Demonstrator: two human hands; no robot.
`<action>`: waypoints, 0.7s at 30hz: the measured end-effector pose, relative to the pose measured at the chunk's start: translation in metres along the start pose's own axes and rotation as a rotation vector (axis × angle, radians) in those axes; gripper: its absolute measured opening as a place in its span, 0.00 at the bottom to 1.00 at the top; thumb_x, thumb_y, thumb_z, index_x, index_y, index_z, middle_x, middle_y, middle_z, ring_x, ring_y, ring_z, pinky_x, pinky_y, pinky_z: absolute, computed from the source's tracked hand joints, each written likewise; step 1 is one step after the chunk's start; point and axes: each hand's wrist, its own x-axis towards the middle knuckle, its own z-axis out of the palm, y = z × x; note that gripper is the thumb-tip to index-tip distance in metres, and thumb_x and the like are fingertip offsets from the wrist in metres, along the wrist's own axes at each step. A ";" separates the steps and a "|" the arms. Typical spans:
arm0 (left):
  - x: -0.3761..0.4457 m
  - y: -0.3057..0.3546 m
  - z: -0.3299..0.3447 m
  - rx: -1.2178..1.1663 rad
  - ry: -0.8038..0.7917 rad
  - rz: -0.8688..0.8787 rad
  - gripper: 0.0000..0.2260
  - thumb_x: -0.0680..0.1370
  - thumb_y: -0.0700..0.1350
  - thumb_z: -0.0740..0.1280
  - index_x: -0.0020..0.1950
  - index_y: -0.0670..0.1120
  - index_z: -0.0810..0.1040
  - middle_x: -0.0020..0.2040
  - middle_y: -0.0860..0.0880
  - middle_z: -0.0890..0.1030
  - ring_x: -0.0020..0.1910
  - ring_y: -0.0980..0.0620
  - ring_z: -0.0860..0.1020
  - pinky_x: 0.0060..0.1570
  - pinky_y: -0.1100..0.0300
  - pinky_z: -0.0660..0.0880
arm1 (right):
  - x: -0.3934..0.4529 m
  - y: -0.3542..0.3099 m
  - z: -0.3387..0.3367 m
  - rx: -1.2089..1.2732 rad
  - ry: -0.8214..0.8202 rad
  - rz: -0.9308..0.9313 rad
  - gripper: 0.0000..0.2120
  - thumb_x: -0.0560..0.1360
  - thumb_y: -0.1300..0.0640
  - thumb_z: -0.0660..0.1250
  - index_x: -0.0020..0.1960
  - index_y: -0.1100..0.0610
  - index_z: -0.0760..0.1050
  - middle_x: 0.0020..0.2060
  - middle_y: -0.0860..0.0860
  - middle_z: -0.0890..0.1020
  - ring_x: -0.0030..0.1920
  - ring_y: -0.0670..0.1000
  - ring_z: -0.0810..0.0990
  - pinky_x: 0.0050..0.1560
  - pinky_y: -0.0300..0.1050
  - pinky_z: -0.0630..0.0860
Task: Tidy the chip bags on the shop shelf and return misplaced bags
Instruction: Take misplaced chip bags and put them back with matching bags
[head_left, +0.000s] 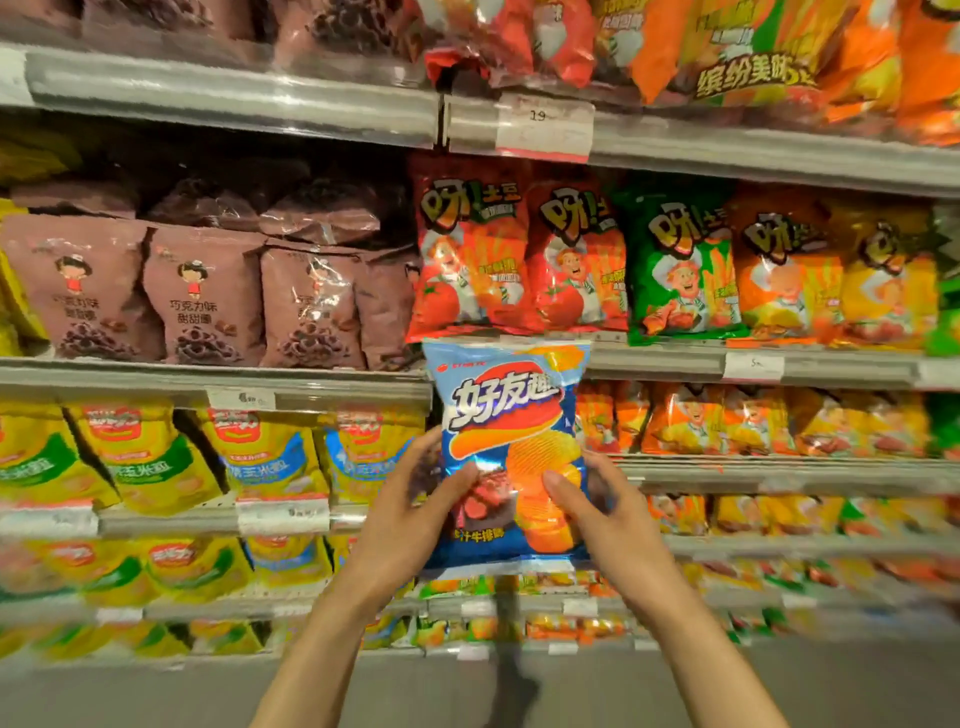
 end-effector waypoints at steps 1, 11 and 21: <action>-0.006 -0.005 0.009 -0.009 -0.020 -0.025 0.18 0.73 0.51 0.69 0.63 0.58 0.76 0.53 0.60 0.85 0.55 0.59 0.82 0.54 0.63 0.77 | -0.006 0.007 -0.011 0.005 0.016 0.005 0.12 0.79 0.56 0.69 0.62 0.52 0.78 0.54 0.45 0.86 0.56 0.45 0.84 0.57 0.43 0.79; -0.026 -0.016 0.155 0.086 -0.152 -0.133 0.10 0.79 0.44 0.68 0.60 0.50 0.80 0.53 0.54 0.86 0.52 0.59 0.83 0.47 0.67 0.77 | -0.045 0.054 -0.158 0.127 0.104 0.110 0.28 0.73 0.42 0.71 0.69 0.53 0.76 0.63 0.46 0.82 0.66 0.46 0.78 0.71 0.55 0.72; -0.010 -0.013 0.400 0.043 -0.365 -0.048 0.14 0.81 0.33 0.63 0.66 0.36 0.74 0.56 0.42 0.84 0.51 0.54 0.83 0.49 0.65 0.77 | -0.085 0.070 -0.385 0.213 0.330 0.061 0.16 0.74 0.50 0.72 0.59 0.56 0.79 0.49 0.50 0.87 0.50 0.48 0.84 0.61 0.55 0.76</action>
